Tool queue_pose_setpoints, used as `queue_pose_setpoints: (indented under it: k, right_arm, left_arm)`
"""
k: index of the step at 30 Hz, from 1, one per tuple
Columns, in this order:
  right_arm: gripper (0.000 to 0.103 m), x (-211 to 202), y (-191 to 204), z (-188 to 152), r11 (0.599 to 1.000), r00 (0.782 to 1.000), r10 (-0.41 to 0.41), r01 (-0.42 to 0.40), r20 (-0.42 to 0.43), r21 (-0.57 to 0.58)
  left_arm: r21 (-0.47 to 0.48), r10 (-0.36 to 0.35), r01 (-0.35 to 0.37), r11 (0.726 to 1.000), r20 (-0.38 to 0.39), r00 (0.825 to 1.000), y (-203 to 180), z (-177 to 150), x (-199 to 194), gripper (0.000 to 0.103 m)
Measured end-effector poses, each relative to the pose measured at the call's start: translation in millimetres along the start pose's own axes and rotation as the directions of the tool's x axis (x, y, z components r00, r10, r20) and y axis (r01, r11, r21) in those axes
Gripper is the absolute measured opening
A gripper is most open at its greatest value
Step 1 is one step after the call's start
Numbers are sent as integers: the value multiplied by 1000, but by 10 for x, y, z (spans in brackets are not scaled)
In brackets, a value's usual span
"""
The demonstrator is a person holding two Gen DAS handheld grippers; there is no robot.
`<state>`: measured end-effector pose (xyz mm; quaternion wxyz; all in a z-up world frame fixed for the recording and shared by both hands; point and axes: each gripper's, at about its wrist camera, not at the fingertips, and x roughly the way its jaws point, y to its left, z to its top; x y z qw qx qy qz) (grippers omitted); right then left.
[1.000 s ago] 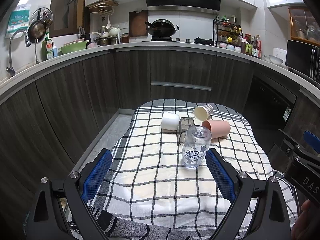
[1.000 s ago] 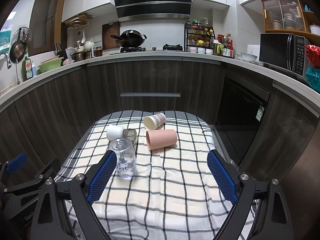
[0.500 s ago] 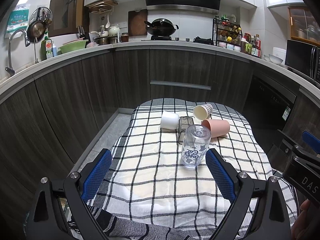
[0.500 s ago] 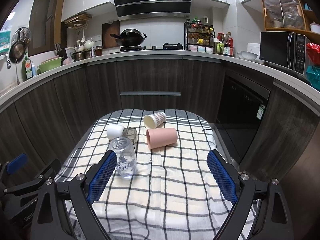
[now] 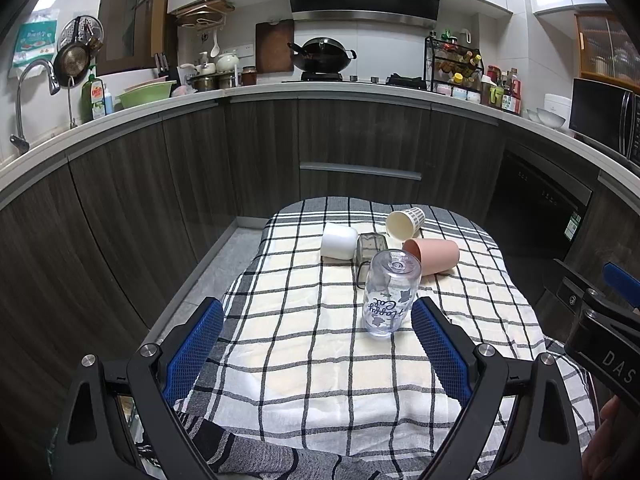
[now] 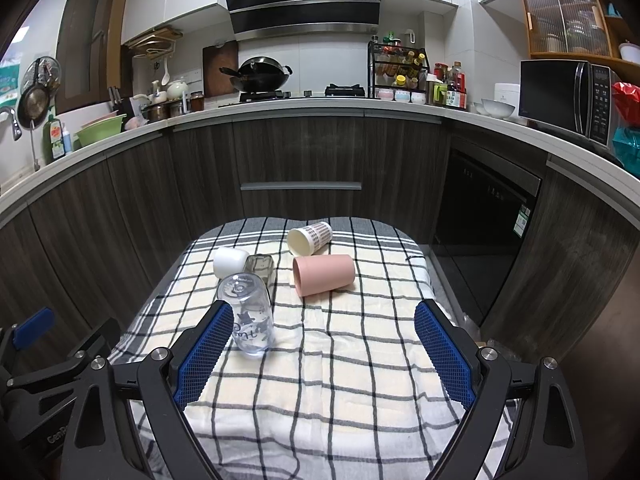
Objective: Flip cup upside down
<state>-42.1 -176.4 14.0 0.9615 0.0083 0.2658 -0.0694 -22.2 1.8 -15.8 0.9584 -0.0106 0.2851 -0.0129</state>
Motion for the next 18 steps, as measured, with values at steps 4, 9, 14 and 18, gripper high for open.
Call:
queue_pose_setpoints:
  k: [4, 9, 14, 18]
  right_arm:
    - [92, 1, -4, 1, 1000, 1000, 1, -1, -1, -1]
    - [92, 3, -6, 7, 1000, 1000, 1, -1, -2, 1]
    - [92, 2, -10, 10, 1000, 1000, 1, -1, -2, 1]
    - [92, 5, -8, 2, 1000, 1000, 1, -1, -3, 0]
  left_arm:
    - [0, -3, 3, 1000, 1, 1000, -2, -2, -1, 96]
    - [3, -11, 11, 1000, -6, 1000, -12, -9, 6, 96]
    - [1, -17, 17, 1000, -5, 1000, 13, -8, 6, 97]
    - [-4, -13, 12, 1000, -28, 1000, 42, -8, 49, 100]
